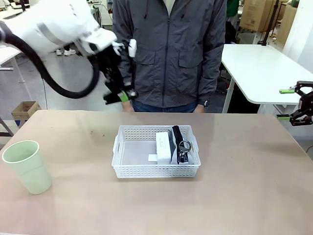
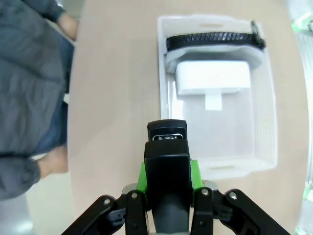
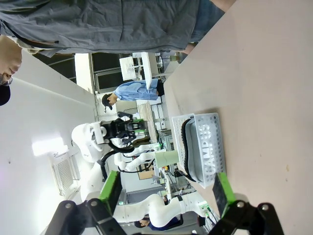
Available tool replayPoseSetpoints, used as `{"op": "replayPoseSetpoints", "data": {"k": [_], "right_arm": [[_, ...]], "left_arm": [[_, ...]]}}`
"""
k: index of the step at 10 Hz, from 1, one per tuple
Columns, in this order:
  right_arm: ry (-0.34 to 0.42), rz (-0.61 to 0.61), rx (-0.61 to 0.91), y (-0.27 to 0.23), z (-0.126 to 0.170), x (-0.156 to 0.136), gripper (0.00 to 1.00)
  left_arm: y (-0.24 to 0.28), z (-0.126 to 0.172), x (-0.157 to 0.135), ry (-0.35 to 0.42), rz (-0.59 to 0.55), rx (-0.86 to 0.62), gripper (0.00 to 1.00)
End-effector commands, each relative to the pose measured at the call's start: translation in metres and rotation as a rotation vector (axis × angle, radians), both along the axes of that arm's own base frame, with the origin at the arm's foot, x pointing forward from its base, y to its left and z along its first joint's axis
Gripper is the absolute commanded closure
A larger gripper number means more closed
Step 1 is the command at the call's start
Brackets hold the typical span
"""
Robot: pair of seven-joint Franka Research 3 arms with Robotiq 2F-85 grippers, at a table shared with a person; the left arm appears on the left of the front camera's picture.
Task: Efficiently arrange items inside the basket to fit them all.
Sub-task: Pick up the Stapler and place it inside the Organizing basket.
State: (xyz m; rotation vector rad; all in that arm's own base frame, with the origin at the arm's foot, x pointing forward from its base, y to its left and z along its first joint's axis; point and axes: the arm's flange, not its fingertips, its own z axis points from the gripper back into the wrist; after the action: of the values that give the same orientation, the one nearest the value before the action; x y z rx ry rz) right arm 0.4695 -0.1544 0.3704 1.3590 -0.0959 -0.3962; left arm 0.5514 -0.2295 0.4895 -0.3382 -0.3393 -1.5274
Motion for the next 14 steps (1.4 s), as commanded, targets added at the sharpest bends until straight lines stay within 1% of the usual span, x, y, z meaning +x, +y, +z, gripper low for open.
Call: {"op": "replayPoseSetpoints", "data": {"k": [1, 2, 3, 4, 5, 6, 11, 12, 13, 14], "right_arm": [[-0.015, 0.017, -0.007, -0.003, 0.002, -0.001, 0.00], [-0.015, 0.017, -0.007, -0.003, 0.002, -0.001, 0.00], [-0.015, 0.017, -0.007, -0.003, 0.002, -0.001, 0.00], [-0.015, 0.017, -0.007, -0.003, 0.002, -0.001, 0.00], [-0.015, 0.017, -0.007, -0.003, 0.002, -0.001, 0.00], [-0.015, 0.017, -0.007, -0.003, 0.002, -0.001, 0.00], [-0.015, 0.017, -0.007, -0.003, 0.002, -0.001, 0.00], [-0.015, 0.017, -0.007, -0.003, 0.002, -0.001, 0.00], [-0.015, 0.017, -0.007, -0.003, 0.002, -0.001, 0.00], [-0.015, 0.017, -0.007, -0.003, 0.002, -0.001, 0.00]], "left_arm": [[-0.014, -0.028, 0.018, 0.081, 0.003, 0.000, 0.63], [-0.026, -0.051, 0.015, 0.115, -0.009, 0.051, 0.63], [-0.039, -0.071, 0.006, 0.164, -0.073, 0.061, 0.63], [-0.047, -0.079, -0.001, 0.194, -0.142, 0.062, 0.63], [-0.050, -0.072, -0.004, 0.194, -0.209, 0.006, 0.63], [-0.045, -0.091, 0.001, 0.171, -0.080, 0.044, 0.63], [-0.045, -0.091, 0.001, 0.171, -0.080, 0.044, 0.63], [-0.043, -0.093, 0.003, 0.177, -0.095, 0.037, 0.63], [-0.051, -0.092, -0.015, 0.188, -0.002, 0.000, 0.63], [-0.062, -0.096, -0.040, 0.164, 0.067, -0.011, 0.63]]}}
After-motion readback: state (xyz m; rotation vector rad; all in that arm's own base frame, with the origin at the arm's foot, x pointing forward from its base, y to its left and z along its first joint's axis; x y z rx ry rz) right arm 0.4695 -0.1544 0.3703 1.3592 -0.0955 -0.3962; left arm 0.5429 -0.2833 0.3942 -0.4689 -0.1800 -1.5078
